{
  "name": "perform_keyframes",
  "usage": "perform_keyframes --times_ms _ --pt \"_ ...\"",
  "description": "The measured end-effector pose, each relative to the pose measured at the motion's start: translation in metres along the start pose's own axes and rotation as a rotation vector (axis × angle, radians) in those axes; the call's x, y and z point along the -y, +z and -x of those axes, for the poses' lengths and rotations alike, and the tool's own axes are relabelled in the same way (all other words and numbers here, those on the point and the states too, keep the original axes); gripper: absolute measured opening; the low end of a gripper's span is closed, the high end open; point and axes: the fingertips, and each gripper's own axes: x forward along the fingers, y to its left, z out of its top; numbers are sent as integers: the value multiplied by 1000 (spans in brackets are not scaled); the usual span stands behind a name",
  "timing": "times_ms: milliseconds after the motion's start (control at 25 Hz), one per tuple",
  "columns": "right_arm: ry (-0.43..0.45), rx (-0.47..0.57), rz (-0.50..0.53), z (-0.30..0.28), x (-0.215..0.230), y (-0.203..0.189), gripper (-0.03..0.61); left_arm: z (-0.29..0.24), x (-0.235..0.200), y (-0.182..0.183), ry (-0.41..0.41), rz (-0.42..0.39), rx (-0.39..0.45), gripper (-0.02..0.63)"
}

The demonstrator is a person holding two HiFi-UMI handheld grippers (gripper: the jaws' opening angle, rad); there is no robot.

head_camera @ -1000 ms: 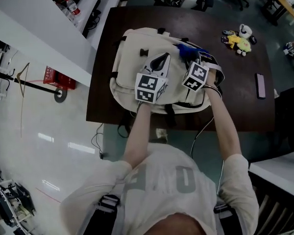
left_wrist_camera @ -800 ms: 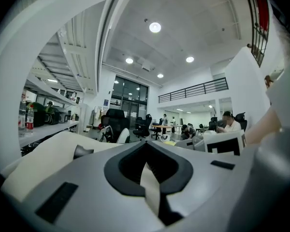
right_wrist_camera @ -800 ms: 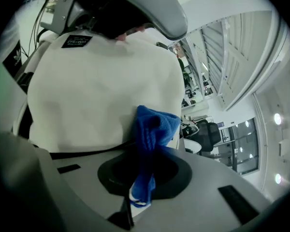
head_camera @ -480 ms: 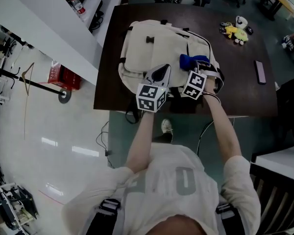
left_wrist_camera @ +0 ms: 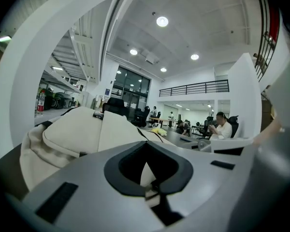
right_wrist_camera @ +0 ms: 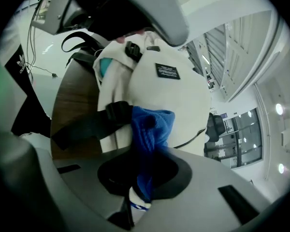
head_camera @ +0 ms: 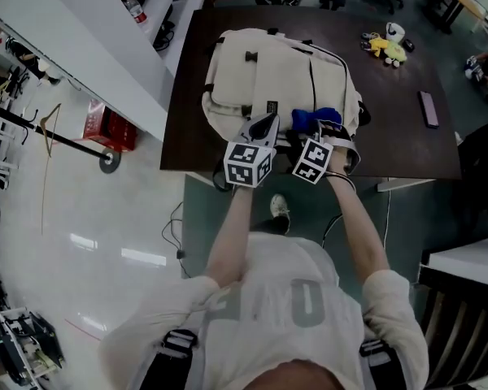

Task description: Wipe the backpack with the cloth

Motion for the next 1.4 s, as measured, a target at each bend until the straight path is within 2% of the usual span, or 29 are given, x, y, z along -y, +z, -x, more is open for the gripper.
perform_keyframes --times_ms 360,560,680,800,1000,1240,1400 --pt "-4 -1 15 16 -27 -1 41 -2 18 1 -33 -5 9 5" --pt "-4 14 14 13 -24 1 41 -14 14 14 -33 43 70 5" --pt "49 69 -77 17 -17 3 41 -20 15 24 -32 56 113 5" --pt "27 127 -158 25 11 0 41 -33 16 37 -48 54 127 5" --pt "-74 157 -178 20 89 -11 41 -74 16 44 -58 53 115 5" --pt "-113 112 -151 -32 181 -44 41 -123 5 43 -62 48 86 5" --pt "-110 76 -133 -76 223 -57 41 -143 -2 50 -87 58 79 5"
